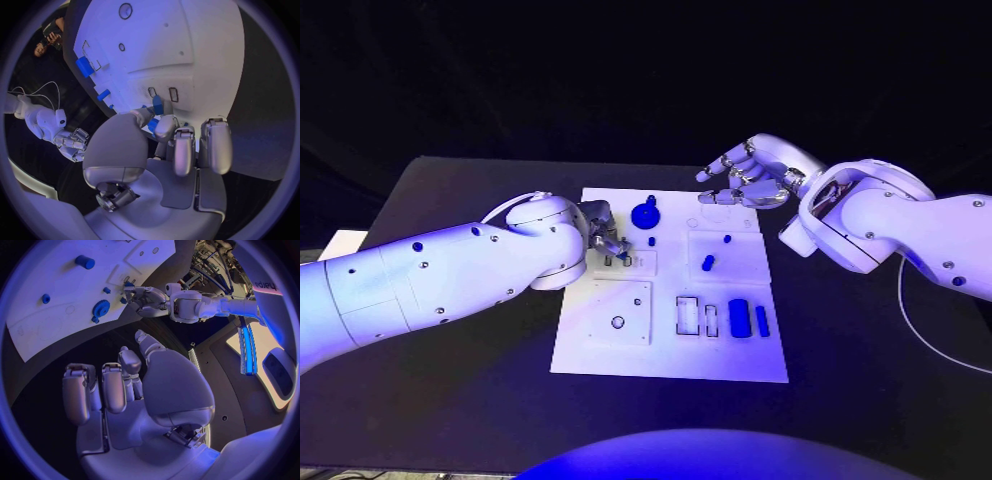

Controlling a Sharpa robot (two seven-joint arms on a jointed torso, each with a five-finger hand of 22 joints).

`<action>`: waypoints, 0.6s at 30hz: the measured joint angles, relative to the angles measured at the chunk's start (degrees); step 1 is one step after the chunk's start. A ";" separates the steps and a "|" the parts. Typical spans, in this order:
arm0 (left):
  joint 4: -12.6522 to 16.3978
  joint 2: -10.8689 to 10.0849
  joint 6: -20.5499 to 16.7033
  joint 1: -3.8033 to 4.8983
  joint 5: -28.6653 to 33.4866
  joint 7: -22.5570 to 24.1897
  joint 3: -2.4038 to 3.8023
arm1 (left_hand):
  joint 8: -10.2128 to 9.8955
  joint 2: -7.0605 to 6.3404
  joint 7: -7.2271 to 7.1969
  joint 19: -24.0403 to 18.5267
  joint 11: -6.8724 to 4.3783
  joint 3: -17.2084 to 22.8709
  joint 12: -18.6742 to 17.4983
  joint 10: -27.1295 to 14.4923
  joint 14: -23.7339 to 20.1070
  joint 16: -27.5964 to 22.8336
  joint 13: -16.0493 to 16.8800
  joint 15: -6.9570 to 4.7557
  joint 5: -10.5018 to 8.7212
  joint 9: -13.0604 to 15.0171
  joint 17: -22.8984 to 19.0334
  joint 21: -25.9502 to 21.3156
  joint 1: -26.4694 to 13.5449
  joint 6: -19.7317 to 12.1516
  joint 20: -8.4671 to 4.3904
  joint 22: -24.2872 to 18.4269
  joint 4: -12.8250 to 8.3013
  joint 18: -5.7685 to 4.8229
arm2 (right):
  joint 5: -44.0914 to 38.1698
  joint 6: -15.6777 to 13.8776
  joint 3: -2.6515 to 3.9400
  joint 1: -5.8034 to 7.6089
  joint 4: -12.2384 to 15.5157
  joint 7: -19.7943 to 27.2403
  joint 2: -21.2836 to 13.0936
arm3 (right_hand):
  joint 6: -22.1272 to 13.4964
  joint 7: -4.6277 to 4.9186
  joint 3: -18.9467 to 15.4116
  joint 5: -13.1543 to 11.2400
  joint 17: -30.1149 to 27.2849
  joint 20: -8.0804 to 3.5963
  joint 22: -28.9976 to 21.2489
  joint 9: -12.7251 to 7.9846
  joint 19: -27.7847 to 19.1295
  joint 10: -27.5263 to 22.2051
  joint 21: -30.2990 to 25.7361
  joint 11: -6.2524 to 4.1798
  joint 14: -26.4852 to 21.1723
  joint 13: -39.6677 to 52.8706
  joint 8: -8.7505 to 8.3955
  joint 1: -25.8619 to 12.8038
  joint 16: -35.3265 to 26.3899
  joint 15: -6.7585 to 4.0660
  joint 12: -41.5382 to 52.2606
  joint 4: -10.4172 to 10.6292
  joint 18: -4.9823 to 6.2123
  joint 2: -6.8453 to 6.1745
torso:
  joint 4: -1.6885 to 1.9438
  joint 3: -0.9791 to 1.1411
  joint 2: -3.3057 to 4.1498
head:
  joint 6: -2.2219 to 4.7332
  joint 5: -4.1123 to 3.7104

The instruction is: Assemble the parts on the task board

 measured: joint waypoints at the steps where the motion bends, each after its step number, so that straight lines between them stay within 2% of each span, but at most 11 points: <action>1: 0.09 -0.01 -0.06 -0.04 -0.12 0.02 0.00 | 0.00 -0.04 0.00 0.00 0.02 0.01 0.01 0.01 0.00 0.00 0.00 0.00 -0.03 0.00 0.00 0.00 -0.04 0.00 0.00 0.00 -0.01 0.00 | 0.01 0.00 0.00 0.00 0.00 0.00 0.00 | 0.00 0.00 0.00 0.00 0.00 0.00 0.00 0.00 0.00 0.00 0.00 0.00 0.00 0.00 0.00 0.00 0.00 0.00 0.00 0.00 0.00 0.00 | -0.02 0.00 0.00 | 0.01 -0.01; 18: 1.13 -0.03 -0.58 -0.54 -0.49 0.48 0.00 | 0.23 -0.37 -0.20 0.00 0.19 0.80 0.24 0.20 0.00 0.00 0.15 0.00 -0.21 0.11 -0.01 0.00 -0.37 0.23 0.00 -0.01 -0.48 0.00 | 0.12 0.09 -0.01 -0.11 -0.04 0.05 -0.01 | 0.00 0.00 0.00 0.00 0.04 0.00 -0.01 0.00 0.00 0.00 0.00 0.00 0.00 0.00 0.00 0.00 0.00 0.00 0.00 0.00 0.00 0.00 | 0.00 0.00 0.01 | -0.10 -0.23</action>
